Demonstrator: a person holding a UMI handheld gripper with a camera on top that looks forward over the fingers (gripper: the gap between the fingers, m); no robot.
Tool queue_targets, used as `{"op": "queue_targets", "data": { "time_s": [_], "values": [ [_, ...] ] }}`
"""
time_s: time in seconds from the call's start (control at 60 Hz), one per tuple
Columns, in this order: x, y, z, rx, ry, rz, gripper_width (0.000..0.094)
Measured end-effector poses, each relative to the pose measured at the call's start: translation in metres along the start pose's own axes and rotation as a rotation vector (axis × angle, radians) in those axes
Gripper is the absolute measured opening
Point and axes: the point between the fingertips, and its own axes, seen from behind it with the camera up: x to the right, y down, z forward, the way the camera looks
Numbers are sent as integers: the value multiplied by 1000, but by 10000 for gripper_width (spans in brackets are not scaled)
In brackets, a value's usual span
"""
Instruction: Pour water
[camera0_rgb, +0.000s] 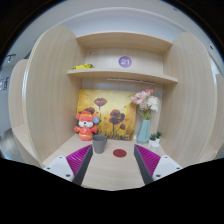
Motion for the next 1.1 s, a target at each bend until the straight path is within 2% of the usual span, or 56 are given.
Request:
{"op": "queue_targets", "data": {
  "time_s": [0.167, 0.333, 0.417, 0.667, 0.9, 0.967, 1.1],
  "values": [
    [37, 47, 13, 13, 20, 13, 861],
    [104, 112, 28, -15, 167, 4, 859],
    [125, 132, 38, -10, 207, 21, 861],
    [174, 163, 95, -31, 220, 84, 861],
    [187, 158, 157, -29, 190, 91, 833],
    [190, 154, 168, -24, 194, 88, 783],
    [193, 144, 184, 12, 202, 87, 582]
  ]
}}
